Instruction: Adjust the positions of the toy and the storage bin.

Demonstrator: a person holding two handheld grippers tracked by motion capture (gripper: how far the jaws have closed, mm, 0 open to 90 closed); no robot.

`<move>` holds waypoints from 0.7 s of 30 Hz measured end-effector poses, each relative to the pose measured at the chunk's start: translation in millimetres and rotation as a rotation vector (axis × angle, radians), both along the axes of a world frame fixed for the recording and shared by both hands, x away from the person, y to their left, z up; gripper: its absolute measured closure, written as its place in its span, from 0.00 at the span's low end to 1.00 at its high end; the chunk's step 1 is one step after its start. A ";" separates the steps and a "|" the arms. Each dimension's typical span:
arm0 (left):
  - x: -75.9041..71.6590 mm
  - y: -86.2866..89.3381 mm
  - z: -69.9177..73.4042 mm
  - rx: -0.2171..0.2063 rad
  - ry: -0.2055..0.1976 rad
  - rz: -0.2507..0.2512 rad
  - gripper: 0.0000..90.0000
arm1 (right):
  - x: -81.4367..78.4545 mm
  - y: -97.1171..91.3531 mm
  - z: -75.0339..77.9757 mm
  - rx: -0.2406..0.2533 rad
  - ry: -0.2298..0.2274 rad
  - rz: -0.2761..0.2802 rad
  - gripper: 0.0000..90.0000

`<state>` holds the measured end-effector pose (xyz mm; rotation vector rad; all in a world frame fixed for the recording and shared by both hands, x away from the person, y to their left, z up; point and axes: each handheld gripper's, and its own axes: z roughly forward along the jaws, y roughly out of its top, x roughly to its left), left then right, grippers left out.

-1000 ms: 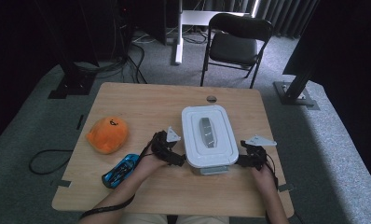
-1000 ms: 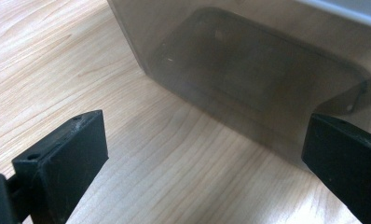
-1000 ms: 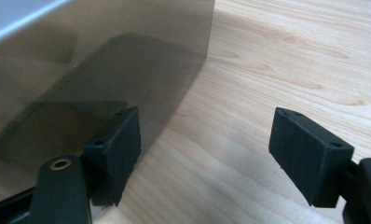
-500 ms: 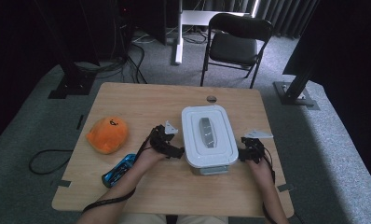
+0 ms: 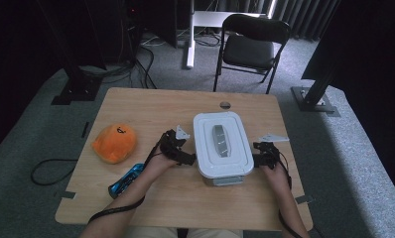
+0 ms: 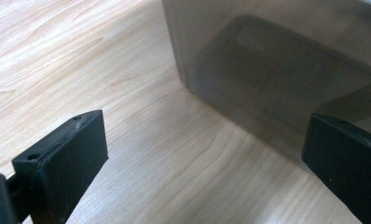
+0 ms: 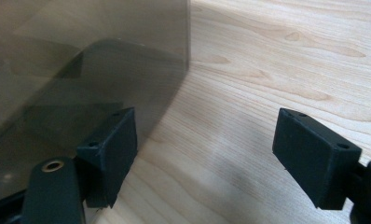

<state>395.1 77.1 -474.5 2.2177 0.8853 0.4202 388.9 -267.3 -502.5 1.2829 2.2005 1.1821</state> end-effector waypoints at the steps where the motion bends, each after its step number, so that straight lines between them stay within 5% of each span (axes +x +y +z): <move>1: -1.1 -0.3 0.4 0.007 -0.004 -0.003 0.01 | -1.5 0.0 0.3 0.003 -0.001 -0.001 0.25; 21: -28.3 1.7 7.5 0.034 -0.031 -0.034 0.01 | -36.7 4.3 4.8 -0.008 -0.030 0.047 0.28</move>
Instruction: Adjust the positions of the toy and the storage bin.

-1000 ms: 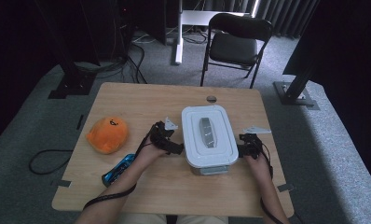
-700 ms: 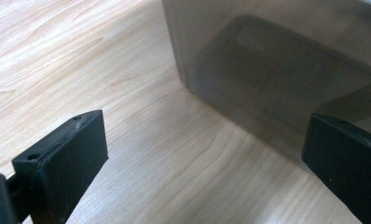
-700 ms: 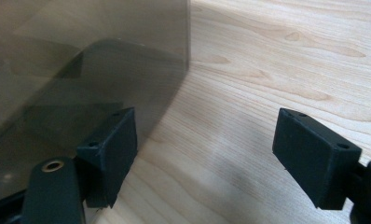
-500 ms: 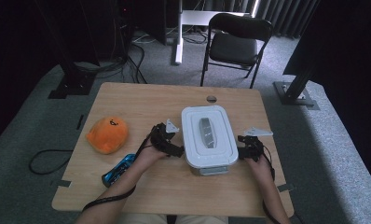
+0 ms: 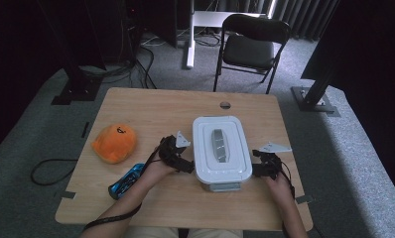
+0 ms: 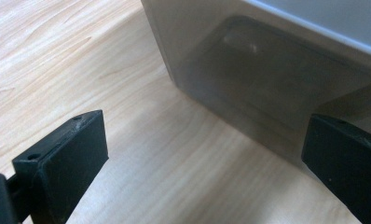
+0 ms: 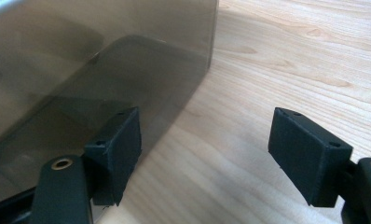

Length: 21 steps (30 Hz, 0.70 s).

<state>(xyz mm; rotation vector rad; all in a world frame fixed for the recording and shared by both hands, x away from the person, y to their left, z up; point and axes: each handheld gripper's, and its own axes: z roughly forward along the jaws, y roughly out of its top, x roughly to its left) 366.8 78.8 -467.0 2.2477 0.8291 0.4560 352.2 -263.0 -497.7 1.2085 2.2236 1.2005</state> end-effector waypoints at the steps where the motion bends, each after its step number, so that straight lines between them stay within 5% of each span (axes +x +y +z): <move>1: -2.5 0.8 -0.3 -0.003 -0.001 -0.003 0.01 | -1.7 0.5 0.0 -0.001 -0.001 0.004 0.28; 10: -24.3 8.3 -1.8 -0.017 -0.007 -0.012 0.01 | -16.7 5.6 0.3 -0.006 -0.012 0.033 0.28; 21: -35.4 18.7 -9.6 -0.094 0.020 -0.046 0.01 | -22.5 0.2 4.1 0.004 -0.010 0.025 0.22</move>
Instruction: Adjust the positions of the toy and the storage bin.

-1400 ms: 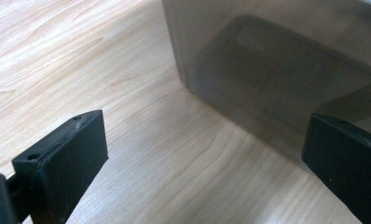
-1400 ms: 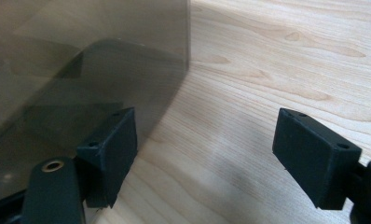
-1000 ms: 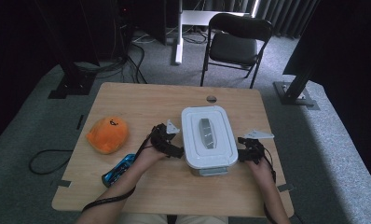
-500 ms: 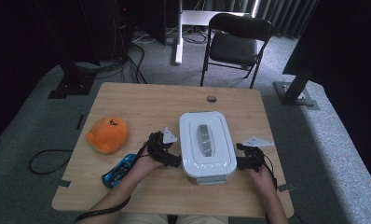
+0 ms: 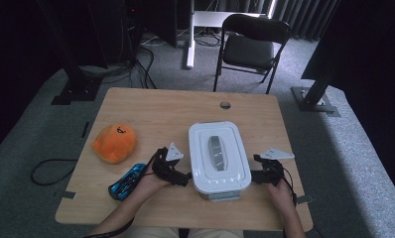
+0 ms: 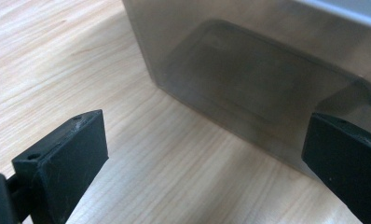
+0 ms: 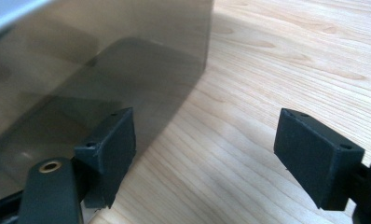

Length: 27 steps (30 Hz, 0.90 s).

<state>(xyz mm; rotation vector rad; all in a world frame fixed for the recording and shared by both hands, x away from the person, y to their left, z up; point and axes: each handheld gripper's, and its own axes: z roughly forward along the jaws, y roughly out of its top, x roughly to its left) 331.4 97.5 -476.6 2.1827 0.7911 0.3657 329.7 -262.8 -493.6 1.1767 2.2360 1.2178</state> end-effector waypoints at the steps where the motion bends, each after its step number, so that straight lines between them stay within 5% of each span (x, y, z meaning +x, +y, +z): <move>1: -0.8 1.1 -1.1 -0.011 0.009 -0.011 0.01 | -0.4 -1.5 1.2 0.002 -0.004 -0.013 0.21; 10: -12.8 10.8 -14.4 0.001 0.043 -0.032 0.01 | -7.9 -19.8 14.7 0.076 -0.030 -0.075 0.21; 27: -45.9 40.0 -38.1 0.026 0.075 -0.032 0.01 | -27.3 -25.9 24.7 0.128 -0.058 -0.067 0.17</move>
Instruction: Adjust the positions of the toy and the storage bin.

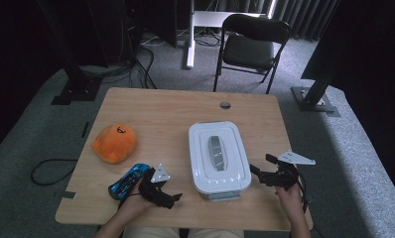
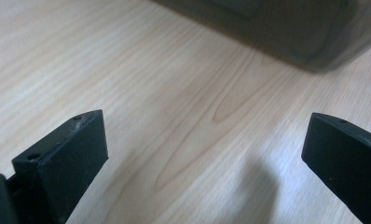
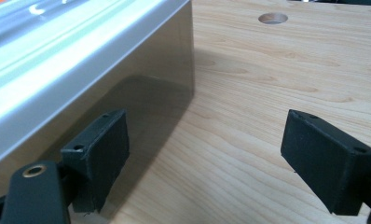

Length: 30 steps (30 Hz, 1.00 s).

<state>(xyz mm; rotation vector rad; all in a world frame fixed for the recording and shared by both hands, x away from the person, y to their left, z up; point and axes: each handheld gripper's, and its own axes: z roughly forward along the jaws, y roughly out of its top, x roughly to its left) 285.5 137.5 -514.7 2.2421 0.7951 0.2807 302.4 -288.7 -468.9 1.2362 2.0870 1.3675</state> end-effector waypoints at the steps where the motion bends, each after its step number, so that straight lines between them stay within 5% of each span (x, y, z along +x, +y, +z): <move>1: -0.6 1.4 -1.1 -0.001 0.000 0.003 0.01 | -1.4 -0.3 1.4 0.005 -0.007 -0.003 0.16; 5: -5.1 7.0 -5.9 0.007 -0.006 -0.010 0.01 | -5.1 -1.1 8.7 0.016 -0.014 -0.014 0.15; 9: -9.8 7.7 -9.6 0.058 -0.018 -0.046 0.01 | -9.7 0.3 22.4 0.021 -0.012 -0.008 0.15; 19: -9.6 10.6 -10.1 0.060 -0.025 -0.024 0.01 | -19.5 9.4 65.3 0.073 -0.033 -0.028 0.14; 30: -9.7 10.5 -10.2 0.057 -0.023 -0.023 0.01 | -23.6 49.2 101.3 0.058 -0.056 0.146 0.13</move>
